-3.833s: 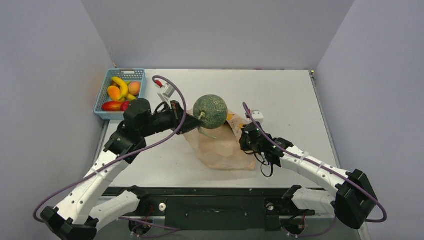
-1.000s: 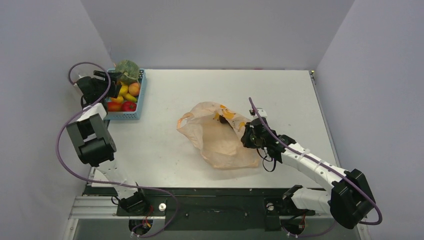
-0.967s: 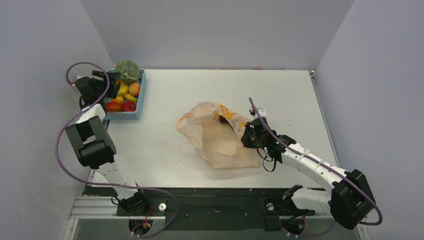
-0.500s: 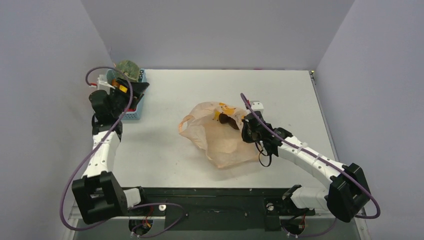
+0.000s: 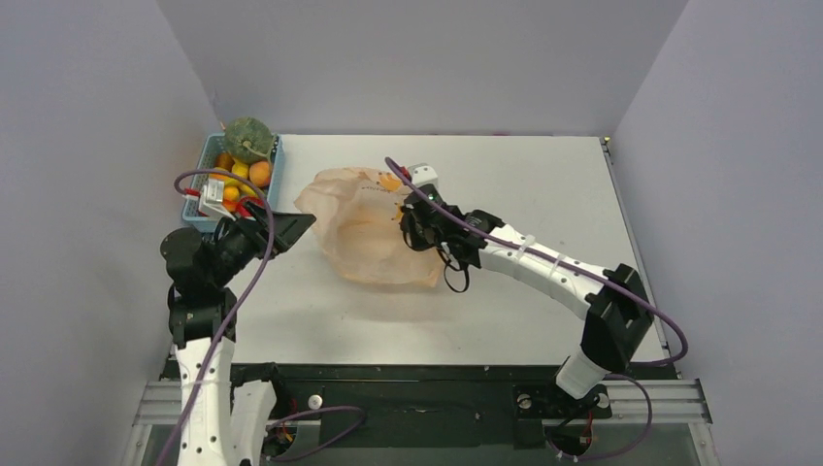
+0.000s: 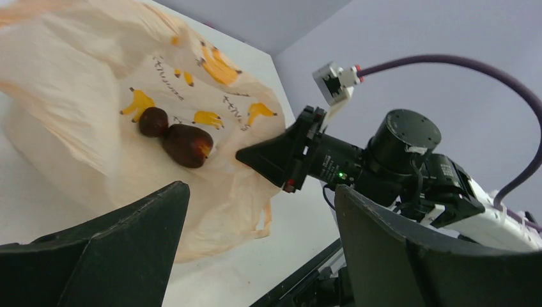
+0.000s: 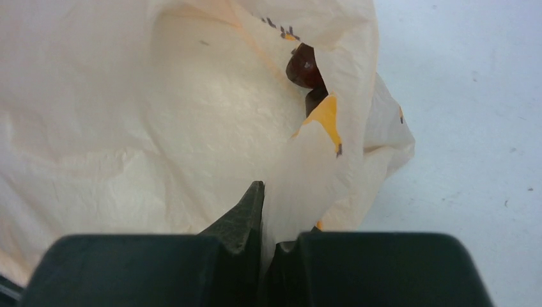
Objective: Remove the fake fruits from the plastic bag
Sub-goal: Adjust the plastic bag at the center of the board.
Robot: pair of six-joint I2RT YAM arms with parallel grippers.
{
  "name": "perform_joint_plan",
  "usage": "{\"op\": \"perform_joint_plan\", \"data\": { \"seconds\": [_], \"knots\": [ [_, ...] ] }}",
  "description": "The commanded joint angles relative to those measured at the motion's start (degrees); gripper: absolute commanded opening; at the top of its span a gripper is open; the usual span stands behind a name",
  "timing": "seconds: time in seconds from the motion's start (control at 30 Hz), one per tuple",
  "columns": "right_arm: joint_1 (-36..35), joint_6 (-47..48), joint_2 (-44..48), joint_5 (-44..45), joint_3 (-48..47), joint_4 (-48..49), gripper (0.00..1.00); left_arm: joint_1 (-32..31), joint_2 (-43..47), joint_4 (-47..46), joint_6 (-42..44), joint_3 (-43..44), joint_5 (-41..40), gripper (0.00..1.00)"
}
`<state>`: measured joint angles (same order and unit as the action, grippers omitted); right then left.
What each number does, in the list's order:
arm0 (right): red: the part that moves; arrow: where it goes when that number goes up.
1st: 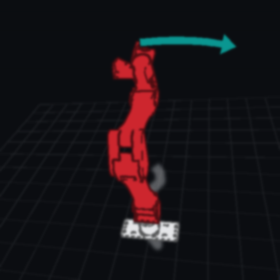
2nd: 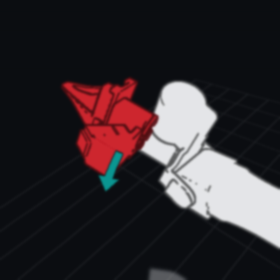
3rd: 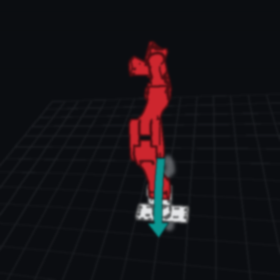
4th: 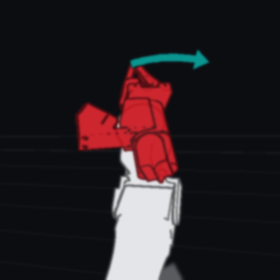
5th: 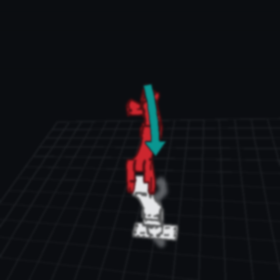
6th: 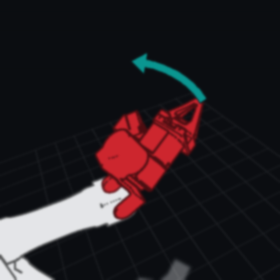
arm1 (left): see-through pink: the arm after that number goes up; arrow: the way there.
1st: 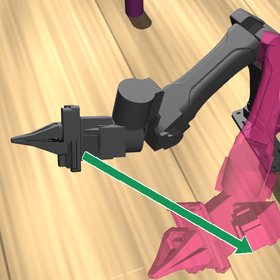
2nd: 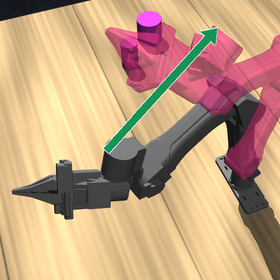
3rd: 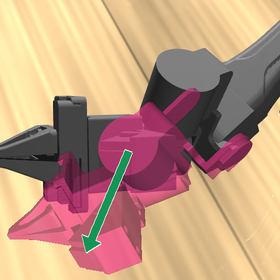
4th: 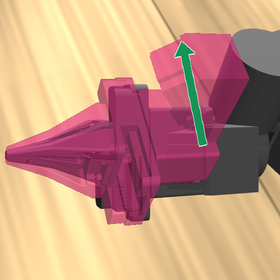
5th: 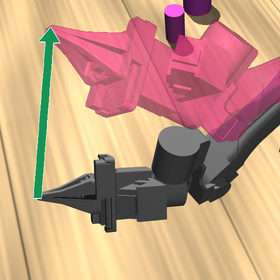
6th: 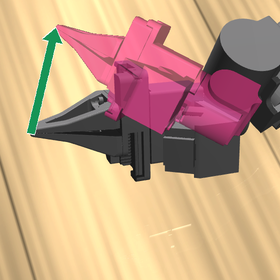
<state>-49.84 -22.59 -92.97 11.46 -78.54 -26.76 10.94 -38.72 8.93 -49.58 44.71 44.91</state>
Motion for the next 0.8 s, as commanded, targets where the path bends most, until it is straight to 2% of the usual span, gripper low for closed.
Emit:
{"op": "perform_joint_plan", "data": {
  "seconds": [0.0,0.13,0.2,0.33,0.5,0.57,0.67,0.77],
  "knots": [
    [-3.6,0.1,-1.49,-3.16,-7.13,-2.18,0.0,-0.11,3.67,7.55,3.03,1.13,2.62,0.83],
    [-3.15,-3.67,2.58,-7.42,-1.21,1.15,0.0,-2.7,2.55,6.75,2.14,-0.06,1.58,0.8],
    [-2.87,-4.98,5.23,-7.09,4.09,2.33,0.0,-6.98,2.42,6.44,2.78,-0.38,-2.0,0.8],
    [-2.57,-7.88,11.64,-4.58,15.68,4.2,0.0,-23.43,1.11,7.33,3.26,-1.57,-14.51,0.78],
    [-2.55,-12.3,20.18,-3.94,28.36,11.05,0.0,-47.46,4.4,7.47,1.78,-4.89,-37.01,0.74],
    [-2.67,-13.16,22.2,-4.07,30.39,12.74,0.0,-54.84,4.74,6.55,1.18,-6.46,-42.74,0.74],
    [-2.58,-13.26,22.7,-3.46,30.96,12.92,0.0,-66.39,0.05,6.34,1.38,-6.62,-49.52,0.74],
    [-2.32,-12.92,21.98,-3.24,30.35,12.36,0.0,-75.72,-6.01,10.32,2.46,-2.51,-61.9,0.74]
  ]
}}
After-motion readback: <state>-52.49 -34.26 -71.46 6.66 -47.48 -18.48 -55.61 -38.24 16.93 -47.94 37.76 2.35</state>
